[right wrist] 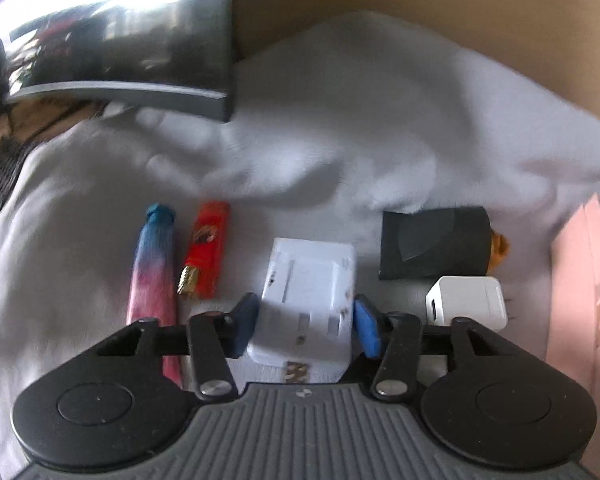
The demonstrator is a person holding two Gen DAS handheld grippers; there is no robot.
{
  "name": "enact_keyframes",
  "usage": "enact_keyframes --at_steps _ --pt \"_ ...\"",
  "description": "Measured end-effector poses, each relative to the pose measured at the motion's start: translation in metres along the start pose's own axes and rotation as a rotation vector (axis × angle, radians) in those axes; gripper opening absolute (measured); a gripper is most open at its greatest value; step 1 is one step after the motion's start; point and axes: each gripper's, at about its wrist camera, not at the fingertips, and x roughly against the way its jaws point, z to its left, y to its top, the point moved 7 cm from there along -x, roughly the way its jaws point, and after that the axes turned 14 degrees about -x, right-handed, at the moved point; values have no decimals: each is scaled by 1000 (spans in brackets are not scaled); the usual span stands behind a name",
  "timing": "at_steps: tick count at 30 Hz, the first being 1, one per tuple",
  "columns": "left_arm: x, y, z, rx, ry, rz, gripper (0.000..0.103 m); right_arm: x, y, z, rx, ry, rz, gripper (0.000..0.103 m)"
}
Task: Organize rigid objects
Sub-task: 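Grasp the white multi-port adapter with the right tool while the left tool lifts the charger box, then carry the charger box with the left tool while the right tool carries the adapter toward the pink box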
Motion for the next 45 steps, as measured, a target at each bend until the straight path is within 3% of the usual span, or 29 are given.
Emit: enact_keyframes --at_steps 5,8,14,19,22,26,27,28,29,30,35,37,40,45 --pt "-16 6 -30 -85 -84 23 74 73 -34 -6 37 75 -14 47" --pt "-29 9 -59 -146 -179 57 74 125 -59 -27 69 84 -47 47" --pt "-52 2 -130 -315 -383 152 74 197 -111 -104 10 -61 -62 47" --pt "-59 15 -182 -449 -472 140 74 243 -131 -158 -105 -182 -116 47" --pt "-62 53 -201 -485 -449 53 74 262 -135 -183 -166 -240 -160 47" --pt "-66 118 -215 -460 -401 -81 74 279 -145 -201 -235 -275 -199 47" --pt "-68 136 -220 -460 -391 -117 67 282 -148 -203 -247 -278 -207 47" --pt "-72 151 -226 -459 -381 -142 33 286 -151 -206 -256 -283 -215 47" --pt "-75 164 -231 -459 -371 -159 14 289 -154 -208 -261 -288 -221 47" --pt "-79 176 -238 -456 -360 -176 9 289 -155 -208 -266 -295 -227 47" --pt "-103 227 -268 -422 -356 -307 17 293 -164 -211 -289 -299 -232 47" --pt "-116 235 -273 -427 -315 -292 20 293 -168 -212 -287 -305 -232 47" --pt "-121 223 -267 -430 -309 -249 20 294 -173 -213 -289 -309 -231 47" --pt "-125 174 -247 -443 -289 -159 20 283 -176 -219 -309 -301 -198 47"
